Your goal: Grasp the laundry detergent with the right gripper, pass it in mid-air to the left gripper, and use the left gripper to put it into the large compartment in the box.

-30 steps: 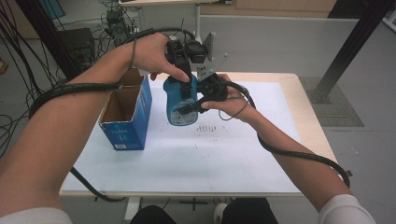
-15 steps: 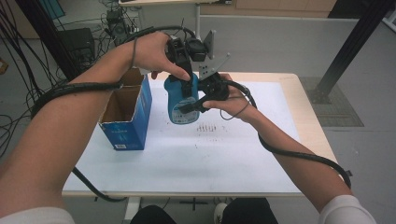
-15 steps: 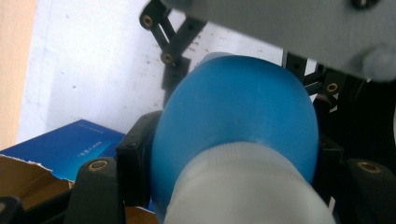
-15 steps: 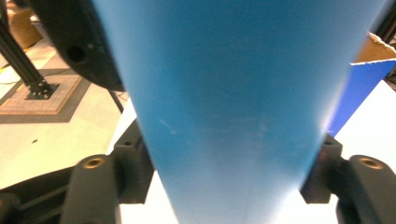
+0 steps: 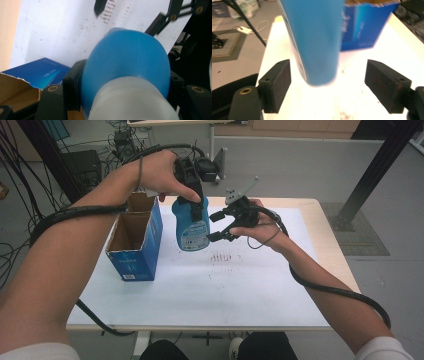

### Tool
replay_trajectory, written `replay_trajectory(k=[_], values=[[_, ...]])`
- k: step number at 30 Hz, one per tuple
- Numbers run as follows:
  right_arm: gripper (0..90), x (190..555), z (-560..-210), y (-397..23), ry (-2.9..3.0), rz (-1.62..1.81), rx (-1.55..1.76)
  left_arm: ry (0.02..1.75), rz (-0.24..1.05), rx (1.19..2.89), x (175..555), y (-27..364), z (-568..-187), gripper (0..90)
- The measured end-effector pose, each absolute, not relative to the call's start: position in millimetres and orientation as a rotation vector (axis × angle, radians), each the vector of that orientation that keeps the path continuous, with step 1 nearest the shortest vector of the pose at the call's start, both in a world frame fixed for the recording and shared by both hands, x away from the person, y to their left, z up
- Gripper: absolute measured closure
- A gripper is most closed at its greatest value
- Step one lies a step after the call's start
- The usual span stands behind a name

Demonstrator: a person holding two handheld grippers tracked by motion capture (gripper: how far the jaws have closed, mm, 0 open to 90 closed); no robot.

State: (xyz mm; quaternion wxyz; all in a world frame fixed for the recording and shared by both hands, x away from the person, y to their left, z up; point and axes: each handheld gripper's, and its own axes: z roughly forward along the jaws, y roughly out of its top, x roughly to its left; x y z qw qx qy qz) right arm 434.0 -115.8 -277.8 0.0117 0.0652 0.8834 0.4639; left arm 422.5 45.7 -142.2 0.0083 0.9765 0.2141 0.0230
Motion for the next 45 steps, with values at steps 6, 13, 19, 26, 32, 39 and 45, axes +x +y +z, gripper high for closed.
replay_trajectory(k=[6,13,19,26,32,39,45], values=[[7.9,432.2,-278.6,-142.8,2.781,1.318,0.391,0.731,0.101,3.044,423.6,50.4,-134.5,35.9],[5.6,426.9,-278.2,-179.4,2.838,1.162,0.521,0.861,0.132,3.005,422.9,58.8,-117.6,35.9],[5.2,419.4,-277.6,-209.2,2.867,1.041,0.589,0.996,0.178,2.961,422.5,68.8,-99.0,35.9],[5.3,413.2,-275.5,-237.8,2.895,0.963,0.636,1.175,0.245,2.893,420.9,83.8,-76.1,35.9],[5.4,411.8,-274.2,-257.0,2.897,0.922,0.696,1.39,0.289,2.781,422.6,104.0,-53.9,35.9],[6.2,413.3,-270.1,-270.3,2.911,0.855,0.749,1.598,0.353,2.642,426.7,126.8,-35.2,36.0],[6.1,416.6,-264.1,-275.2,2.908,0.843,0.76,1.775,0.321,2.49,432.0,147.2,-23.1,36.0]])
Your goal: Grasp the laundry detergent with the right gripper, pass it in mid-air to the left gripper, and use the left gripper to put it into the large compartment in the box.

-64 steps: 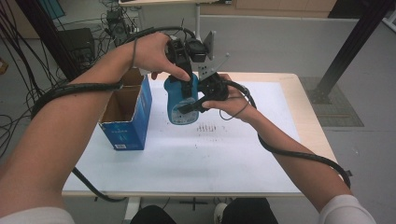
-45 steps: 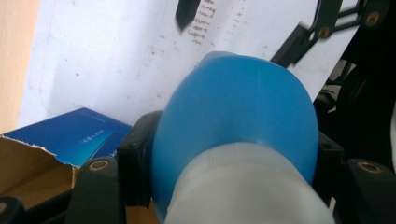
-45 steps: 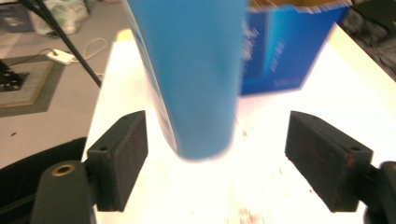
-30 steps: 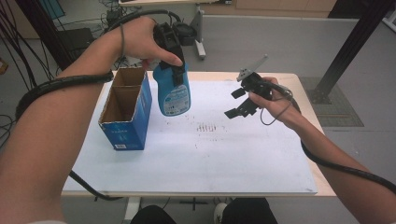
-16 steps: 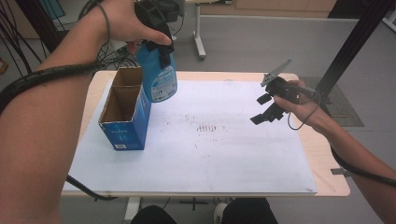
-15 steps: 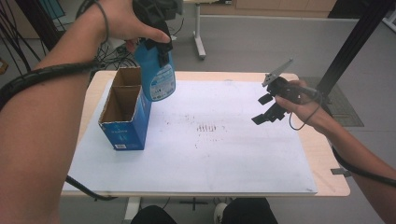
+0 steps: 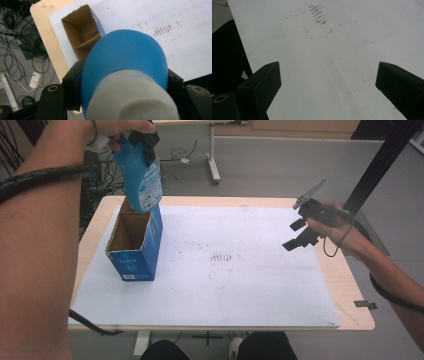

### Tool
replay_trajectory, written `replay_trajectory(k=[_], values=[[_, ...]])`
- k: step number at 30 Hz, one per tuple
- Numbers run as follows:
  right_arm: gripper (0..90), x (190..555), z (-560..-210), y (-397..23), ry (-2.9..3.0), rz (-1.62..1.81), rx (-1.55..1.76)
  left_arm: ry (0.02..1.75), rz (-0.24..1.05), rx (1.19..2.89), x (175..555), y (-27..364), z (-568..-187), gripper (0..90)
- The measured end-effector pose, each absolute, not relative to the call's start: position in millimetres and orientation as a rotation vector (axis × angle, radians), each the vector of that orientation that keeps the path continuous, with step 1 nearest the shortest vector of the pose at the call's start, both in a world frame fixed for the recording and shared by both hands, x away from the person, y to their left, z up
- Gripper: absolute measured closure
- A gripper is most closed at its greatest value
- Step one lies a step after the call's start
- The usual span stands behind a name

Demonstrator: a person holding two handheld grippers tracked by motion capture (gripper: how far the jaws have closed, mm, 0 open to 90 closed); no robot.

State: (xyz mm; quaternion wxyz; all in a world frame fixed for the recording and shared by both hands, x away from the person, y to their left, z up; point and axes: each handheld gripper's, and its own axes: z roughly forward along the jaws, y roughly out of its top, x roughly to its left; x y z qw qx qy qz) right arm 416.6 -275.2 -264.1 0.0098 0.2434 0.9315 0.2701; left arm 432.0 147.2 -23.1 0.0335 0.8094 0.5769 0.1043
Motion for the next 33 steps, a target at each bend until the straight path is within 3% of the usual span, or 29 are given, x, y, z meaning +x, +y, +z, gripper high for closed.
replay_trajectory(k=[17,33], values=[[6.2,419.4,-259.1,-279.0,2.913,0.818,0.755,2.177,0.345,2.151,440.3,191.3,-10.2,36.0],[6.2,419.4,-257.3,-279.2,2.913,0.819,0.751,2.284,0.334,2.03,444.8,204.5,-15.9,36.1]])
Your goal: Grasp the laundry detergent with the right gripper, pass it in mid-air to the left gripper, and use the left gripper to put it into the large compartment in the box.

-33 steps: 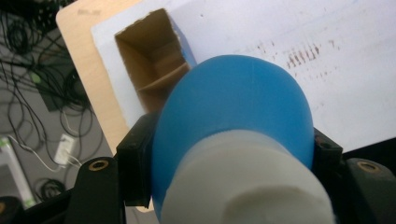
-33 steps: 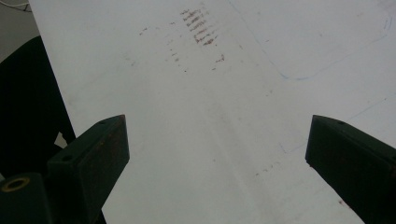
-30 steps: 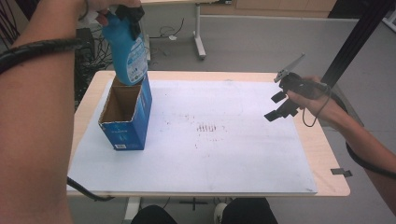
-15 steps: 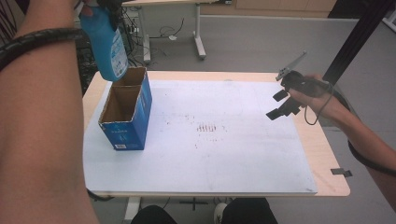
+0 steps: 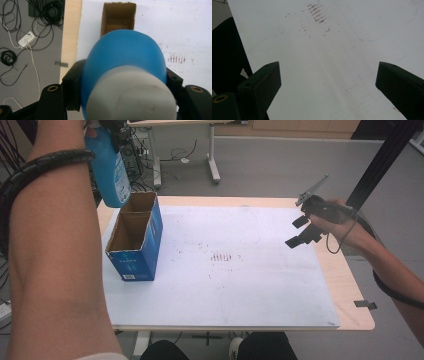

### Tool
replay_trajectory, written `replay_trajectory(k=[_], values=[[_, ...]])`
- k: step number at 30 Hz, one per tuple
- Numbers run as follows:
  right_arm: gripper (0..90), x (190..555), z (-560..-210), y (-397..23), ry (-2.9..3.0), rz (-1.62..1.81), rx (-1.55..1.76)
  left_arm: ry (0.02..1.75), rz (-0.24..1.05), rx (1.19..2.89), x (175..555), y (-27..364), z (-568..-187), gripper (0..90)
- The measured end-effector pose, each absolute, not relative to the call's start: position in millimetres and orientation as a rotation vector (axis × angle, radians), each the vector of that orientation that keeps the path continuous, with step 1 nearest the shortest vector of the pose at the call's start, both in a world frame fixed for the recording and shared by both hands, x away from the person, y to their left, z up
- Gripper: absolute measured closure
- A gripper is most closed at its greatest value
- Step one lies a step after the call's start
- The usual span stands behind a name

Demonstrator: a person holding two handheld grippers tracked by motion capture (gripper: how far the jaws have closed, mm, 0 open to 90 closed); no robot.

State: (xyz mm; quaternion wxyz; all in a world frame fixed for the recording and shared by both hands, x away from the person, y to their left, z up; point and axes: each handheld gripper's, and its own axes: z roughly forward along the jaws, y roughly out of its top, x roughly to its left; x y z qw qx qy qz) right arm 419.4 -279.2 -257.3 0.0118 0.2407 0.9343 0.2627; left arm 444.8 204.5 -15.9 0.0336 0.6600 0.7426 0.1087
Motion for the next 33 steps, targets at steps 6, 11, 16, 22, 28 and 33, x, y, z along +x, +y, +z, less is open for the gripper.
replay_trajectory(k=[6,11,16,22,28,33], values=[[6.2,420.1,-257.0,-277.9,2.917,0.826,0.746,2.278,0.323,2.026,446.7,206.5,-22.3,36.0],[6.2,420.3,-259.1,-276.6,2.923,0.823,0.744,2.277,0.308,2.025,448.3,209.2,-30.6,36.1],[6.2,420.3,-260.9,-276.2,2.929,0.819,0.741,2.279,0.29,2.029,449.6,213.0,-42.0,36.0],[6.2,420.2,-261.7,-275.8,2.937,0.814,0.741,2.298,0.255,2.025,451.9,218.1,-60.2,36.0],[6.2,419.9,-265.0,-273.2,2.949,0.803,0.736,2.311,0.22,2.019,454.2,222.3,-78.7,36.1],[6.2,420.4,-265.9,-272.1,2.953,0.801,0.736,2.321,0.206,2.021,456.1,225.7,-92.7,36.1]])
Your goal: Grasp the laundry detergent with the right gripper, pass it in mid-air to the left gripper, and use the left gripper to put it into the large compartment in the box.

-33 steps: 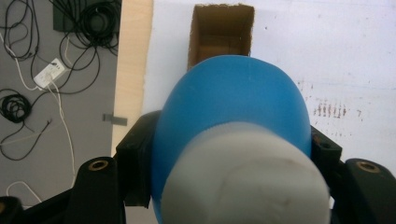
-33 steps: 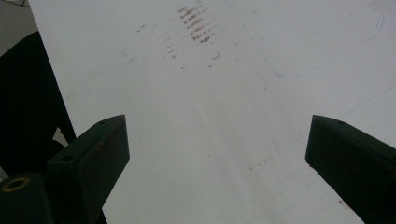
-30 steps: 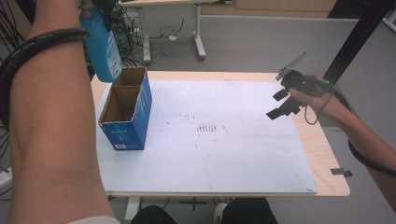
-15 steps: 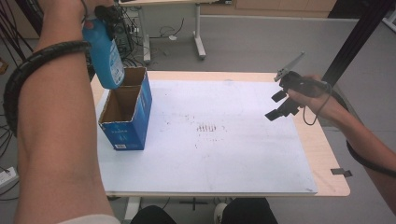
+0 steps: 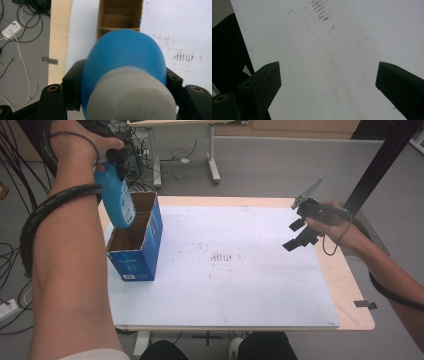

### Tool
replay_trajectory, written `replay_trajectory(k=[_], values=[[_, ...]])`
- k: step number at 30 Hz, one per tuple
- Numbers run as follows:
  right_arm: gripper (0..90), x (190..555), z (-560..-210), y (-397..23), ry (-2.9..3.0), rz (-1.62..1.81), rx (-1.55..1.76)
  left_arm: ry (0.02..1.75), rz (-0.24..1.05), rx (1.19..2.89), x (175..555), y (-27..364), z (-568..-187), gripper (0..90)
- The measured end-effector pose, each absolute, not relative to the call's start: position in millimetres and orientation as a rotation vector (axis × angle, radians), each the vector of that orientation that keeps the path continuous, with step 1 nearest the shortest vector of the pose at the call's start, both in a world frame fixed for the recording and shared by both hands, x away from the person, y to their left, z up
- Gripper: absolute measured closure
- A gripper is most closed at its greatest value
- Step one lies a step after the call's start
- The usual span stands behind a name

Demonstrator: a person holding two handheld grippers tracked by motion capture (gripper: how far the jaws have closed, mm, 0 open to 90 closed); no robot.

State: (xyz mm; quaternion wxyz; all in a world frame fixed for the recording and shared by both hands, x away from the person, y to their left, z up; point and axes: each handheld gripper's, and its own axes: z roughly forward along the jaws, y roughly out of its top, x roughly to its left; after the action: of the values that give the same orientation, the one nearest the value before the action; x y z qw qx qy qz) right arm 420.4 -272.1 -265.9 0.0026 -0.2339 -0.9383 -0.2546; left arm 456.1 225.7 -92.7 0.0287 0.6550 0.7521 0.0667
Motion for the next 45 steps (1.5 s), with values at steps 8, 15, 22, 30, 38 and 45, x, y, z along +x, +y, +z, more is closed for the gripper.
replay_trajectory(k=[8,15,22,30,38,45], values=[[6.2,421.1,-269.7,-270.4,-2.941,-0.794,-0.734,2.324,0.178,2.019,457.2,231.3,-115.0,36.2],[6.3,421.4,-273.8,-265.0,-2.941,-0.792,-0.721,2.335,0.168,2.026,457.3,233.5,-134.5,36.2],[6.3,421.7,-275.9,-262.4,-2.94,-0.797,-0.708,2.33,0.148,2.033,457.4,233.3,-154.1,36.1],[6.4,421.0,-278.2,-263.2,-2.938,-0.786,-0.713,2.333,0.124,2.042,457.7,232.8,-179.4,36.2],[6.3,420.9,-280.5,-264.7,-2.932,-0.789,-0.718,2.325,0.104,2.061,458.9,229.8,-204.6,36.2],[6.4,420.9,-283.9,-266.4,-2.921,-0.787,-0.727,2.32,0.076,2.085,460.9,227.0,-225.1,36.2]])
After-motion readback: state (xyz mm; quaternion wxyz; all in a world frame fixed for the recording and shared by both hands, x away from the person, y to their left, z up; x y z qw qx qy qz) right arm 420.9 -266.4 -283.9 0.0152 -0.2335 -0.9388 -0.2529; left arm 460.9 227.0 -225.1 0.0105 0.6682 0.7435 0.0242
